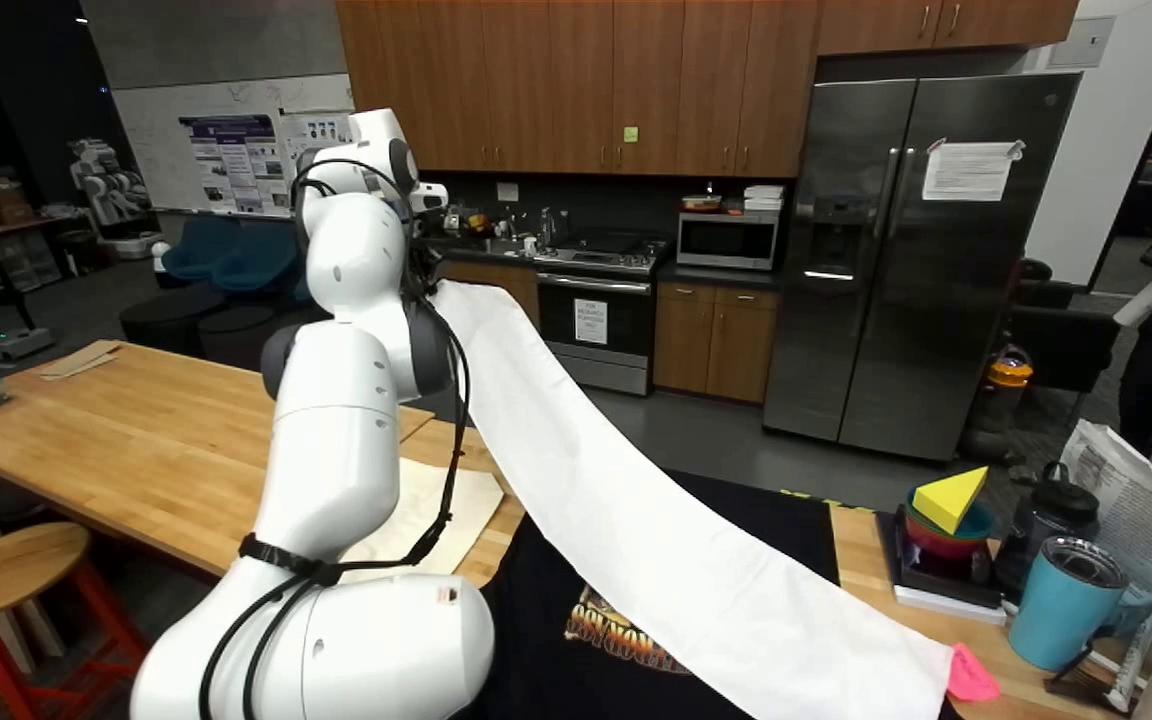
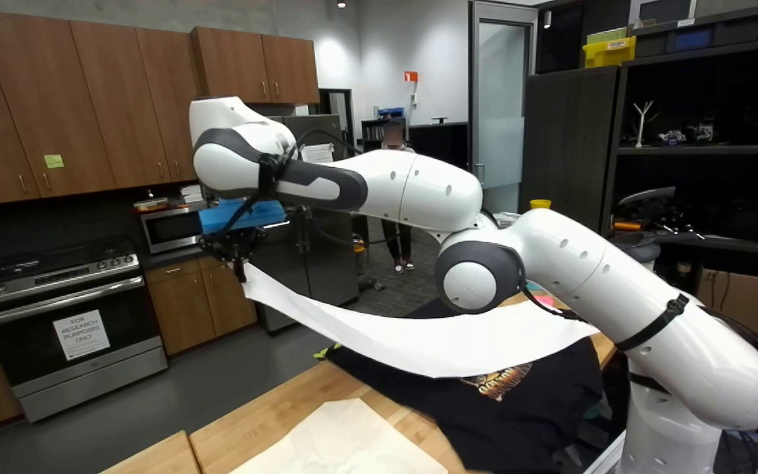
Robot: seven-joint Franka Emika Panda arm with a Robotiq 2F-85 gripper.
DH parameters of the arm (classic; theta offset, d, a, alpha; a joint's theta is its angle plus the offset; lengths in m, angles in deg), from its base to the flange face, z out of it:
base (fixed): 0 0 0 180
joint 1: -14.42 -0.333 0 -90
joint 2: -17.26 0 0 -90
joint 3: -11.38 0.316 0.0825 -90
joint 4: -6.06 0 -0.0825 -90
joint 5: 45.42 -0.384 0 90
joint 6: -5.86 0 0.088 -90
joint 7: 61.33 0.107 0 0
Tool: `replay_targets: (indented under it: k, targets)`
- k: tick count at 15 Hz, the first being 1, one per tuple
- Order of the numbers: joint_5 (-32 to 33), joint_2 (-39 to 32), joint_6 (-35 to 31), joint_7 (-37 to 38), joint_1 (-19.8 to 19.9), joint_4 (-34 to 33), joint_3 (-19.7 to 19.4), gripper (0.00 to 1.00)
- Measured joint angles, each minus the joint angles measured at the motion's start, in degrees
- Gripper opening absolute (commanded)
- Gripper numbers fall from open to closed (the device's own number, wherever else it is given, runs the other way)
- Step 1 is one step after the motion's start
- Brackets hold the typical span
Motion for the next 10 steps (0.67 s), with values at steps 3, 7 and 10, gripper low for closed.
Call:
replay_targets:
  k: [3,7,10]
  targets:
    - [-0.08,0.03,2.11,-7.38,-0.98,0.05,0.17,0.01]
    - [-2.27,0.03,5.15,-9.26,-0.56,0.2,0.92,0.01]
    - [-4.88,0.03,10.67,-5.94,0.95,0.58,1.31,0.01]
